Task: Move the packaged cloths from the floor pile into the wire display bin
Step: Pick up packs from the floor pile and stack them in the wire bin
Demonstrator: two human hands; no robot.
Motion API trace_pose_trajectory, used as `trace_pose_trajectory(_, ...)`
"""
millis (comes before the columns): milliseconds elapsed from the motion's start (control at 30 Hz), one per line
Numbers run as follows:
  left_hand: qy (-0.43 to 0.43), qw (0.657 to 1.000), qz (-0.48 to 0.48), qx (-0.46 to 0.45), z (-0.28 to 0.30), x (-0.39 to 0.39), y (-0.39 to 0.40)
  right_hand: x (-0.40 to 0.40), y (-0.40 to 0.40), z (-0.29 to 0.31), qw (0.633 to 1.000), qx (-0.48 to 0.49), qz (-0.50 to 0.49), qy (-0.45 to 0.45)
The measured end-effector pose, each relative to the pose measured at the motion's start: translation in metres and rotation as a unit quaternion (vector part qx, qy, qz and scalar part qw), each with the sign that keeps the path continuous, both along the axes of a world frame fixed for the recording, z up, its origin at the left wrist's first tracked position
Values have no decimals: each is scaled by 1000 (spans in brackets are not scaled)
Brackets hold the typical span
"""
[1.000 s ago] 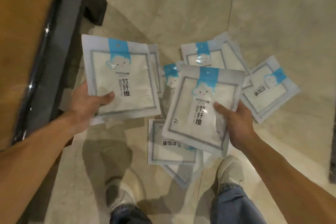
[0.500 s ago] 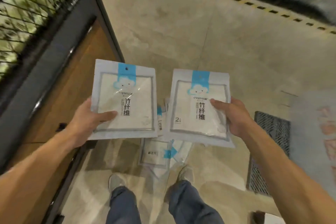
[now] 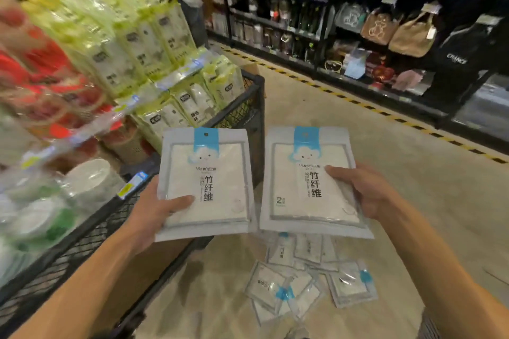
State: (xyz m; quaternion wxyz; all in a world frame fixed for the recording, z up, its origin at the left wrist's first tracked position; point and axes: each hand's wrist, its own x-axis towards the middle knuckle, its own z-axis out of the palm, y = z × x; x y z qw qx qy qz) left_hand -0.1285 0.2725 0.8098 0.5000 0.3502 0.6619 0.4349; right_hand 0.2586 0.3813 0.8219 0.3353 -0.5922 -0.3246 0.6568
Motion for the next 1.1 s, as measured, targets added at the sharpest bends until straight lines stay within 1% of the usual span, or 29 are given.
trace_pose_trajectory(167, -10, 997, 55, 60, 40, -35, -64, -58, -27, 38, 996, 40, 83, 10)
trace_pose_trajectory(267, -29, 991, 90, 90, 54, -59, -110, -96, -50, 52, 992, 62, 111, 15)
trace_pose_trajectory(333, -27, 988, 114, 98, 55, -78, -146, -122, -66, 54, 988, 66, 136, 18)
trace_pose_trajectory(467, -15, 976, 199, 89, 45, -113, -229, -188, -96, 50, 977, 69, 201, 25)
trace_pose_trajectory(600, -28, 951, 299, 77, 36, -127, -322, -258, -129, 41, 949, 71, 304, 44)
trace_pose_trajectory(733, -8, 916, 400, 44, 36, -120, -411, -318, -170, 34, 904, 56, 417, 75)
trace_pose_trajectory(833, 5, 871, 489, 40, 37, -94, -472, -355, -208, 31, 864, 32, 492, 101)
trace_pose_trajectory(933, -1, 819, 573, 27, 33, -62, -532, -382, -252, 21, 829, 7, 547, 117)
trace_pose_trajectory(1100, 8, 767, 641, 15, 32, -24, -621, -410, -328, 12, 782, -35, 609, 129)
